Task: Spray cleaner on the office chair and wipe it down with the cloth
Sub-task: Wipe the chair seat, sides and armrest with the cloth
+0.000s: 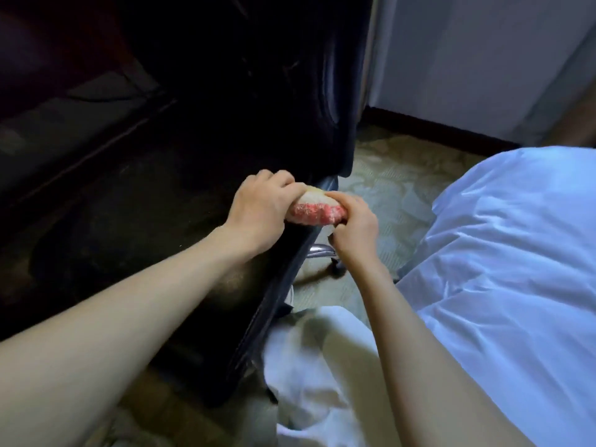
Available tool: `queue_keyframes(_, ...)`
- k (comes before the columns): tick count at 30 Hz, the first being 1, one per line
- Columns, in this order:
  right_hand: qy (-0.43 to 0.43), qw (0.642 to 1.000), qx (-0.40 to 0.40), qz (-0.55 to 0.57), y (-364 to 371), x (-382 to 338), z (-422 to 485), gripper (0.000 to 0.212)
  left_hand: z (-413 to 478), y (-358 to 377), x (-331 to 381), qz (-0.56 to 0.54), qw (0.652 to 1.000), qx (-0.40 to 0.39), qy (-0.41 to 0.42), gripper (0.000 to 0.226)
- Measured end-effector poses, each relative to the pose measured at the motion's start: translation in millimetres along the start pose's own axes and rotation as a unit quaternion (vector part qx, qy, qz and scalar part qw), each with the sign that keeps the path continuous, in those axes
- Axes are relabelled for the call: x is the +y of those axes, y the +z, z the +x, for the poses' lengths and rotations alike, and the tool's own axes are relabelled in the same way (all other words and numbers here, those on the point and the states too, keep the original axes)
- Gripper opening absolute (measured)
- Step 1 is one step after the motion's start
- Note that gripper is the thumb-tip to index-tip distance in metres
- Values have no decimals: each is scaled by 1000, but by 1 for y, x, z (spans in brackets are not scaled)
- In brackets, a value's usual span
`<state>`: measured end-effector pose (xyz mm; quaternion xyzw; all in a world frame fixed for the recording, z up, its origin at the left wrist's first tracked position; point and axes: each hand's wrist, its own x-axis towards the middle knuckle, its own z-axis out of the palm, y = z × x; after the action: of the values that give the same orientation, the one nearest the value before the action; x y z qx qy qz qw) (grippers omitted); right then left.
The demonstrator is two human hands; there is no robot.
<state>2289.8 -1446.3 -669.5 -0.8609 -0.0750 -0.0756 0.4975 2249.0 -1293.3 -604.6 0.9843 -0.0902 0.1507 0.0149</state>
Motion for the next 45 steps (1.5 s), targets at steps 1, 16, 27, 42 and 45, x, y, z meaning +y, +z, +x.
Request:
queue_keyframes(1,51,998,18,18,-1,11,7,64,23,6,7,16,999,-15,26,45)
queue_keyframes(16,356,874,-19,329,55,73,32,62,95,88,0,46,980,-144,127,53)
queue_keyframes(27,371,880,-11,296,56,48,1,61,48,78,-5,-68,983,-149,85,57)
queue_keyframes(42,389,878,42,276,47,2,-49,59,-20,52,5,-112,980,-164,-13,59)
queue_keyframes(45,367,893,40,257,48,-7,-61,60,-33,44,-2,-129,976,-170,-39,58)
